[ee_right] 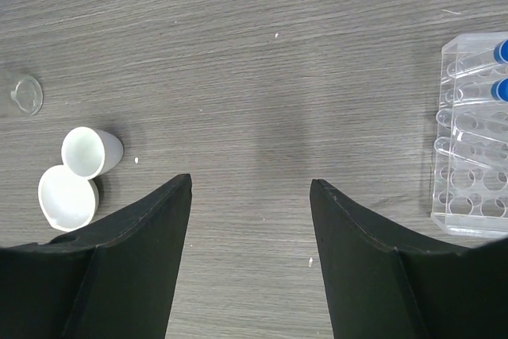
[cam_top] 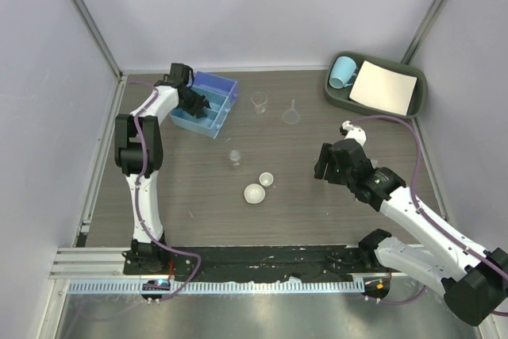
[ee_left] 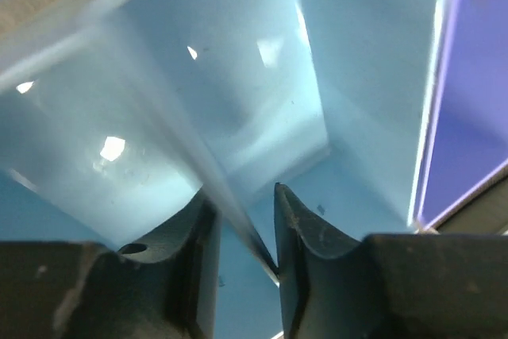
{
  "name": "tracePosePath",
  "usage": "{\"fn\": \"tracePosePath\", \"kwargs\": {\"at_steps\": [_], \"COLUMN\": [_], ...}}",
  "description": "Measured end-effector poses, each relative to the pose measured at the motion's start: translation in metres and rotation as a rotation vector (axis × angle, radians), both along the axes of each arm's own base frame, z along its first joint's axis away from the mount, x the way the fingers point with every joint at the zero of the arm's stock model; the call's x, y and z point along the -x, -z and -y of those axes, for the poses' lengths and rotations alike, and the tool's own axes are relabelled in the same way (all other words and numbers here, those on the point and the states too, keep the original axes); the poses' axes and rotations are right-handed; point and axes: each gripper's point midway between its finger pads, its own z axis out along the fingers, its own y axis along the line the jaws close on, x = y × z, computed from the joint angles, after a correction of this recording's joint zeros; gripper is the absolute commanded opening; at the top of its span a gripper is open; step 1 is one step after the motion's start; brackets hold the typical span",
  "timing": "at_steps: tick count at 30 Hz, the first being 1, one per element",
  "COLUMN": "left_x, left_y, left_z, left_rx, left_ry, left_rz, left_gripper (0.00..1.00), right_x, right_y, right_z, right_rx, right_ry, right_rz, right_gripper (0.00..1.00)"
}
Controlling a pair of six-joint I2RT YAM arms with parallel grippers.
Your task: Organize the chemistry lab equipment
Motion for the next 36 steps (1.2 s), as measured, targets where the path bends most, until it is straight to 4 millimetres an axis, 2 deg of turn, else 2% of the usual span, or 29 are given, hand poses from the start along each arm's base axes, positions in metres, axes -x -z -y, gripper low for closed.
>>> {"fn": "tracePosePath", "kwargs": {"at_steps": [7,11,15,20,25,30,33,36], "left_x": [0.017,0.025,0.036,0.061,0.086,0.107,0.121,0.125], "left_y": [-0.005,-0.005,-0.002,0.000,0.002,0.003,0.004,0.004], "left_z": [-0.008,-0.016,-0.026,-0.039,-0.046,-0.046,-0.046,-0.046], "left_rx": [-0.031,-0.046,-0.069,-0.099,-0.124,-0.126,-0.130,-0.134], "left_ry": [0.038,0.068,0.095,0.125,0.158,0.193,0.214,0.228], "left_rz": [-0.008,-0.024,-0.047,-0.081,-0.105,-0.102,-0.107,-0.108], "left_gripper": [0.15,0.04,0.00,0.00,0.00,0.00,0.00,0.00], "right_x": [0.003,0.004,0.007,0.005,-0.009,-0.027,-0.037,-0.048], "right_y": [-0.003,-0.007,-0.005,0.000,-0.007,-0.020,-0.021,-0.016], "right_z": [-0.003,-0.005,-0.010,-0.024,-0.061,-0.112,-0.140,-0.168], "right_rx": [-0.010,-0.022,-0.027,-0.013,0.028,0.064,0.074,0.095], "right_ry": [-0.011,-0.019,-0.044,-0.100,-0.216,-0.338,-0.404,-0.472], "right_rz": [0.010,0.023,0.014,-0.035,-0.071,-0.054,-0.058,-0.067], "right_gripper": [0.66,0.66,0.66,0.66,0.73,0.77,0.78,0.79]}}
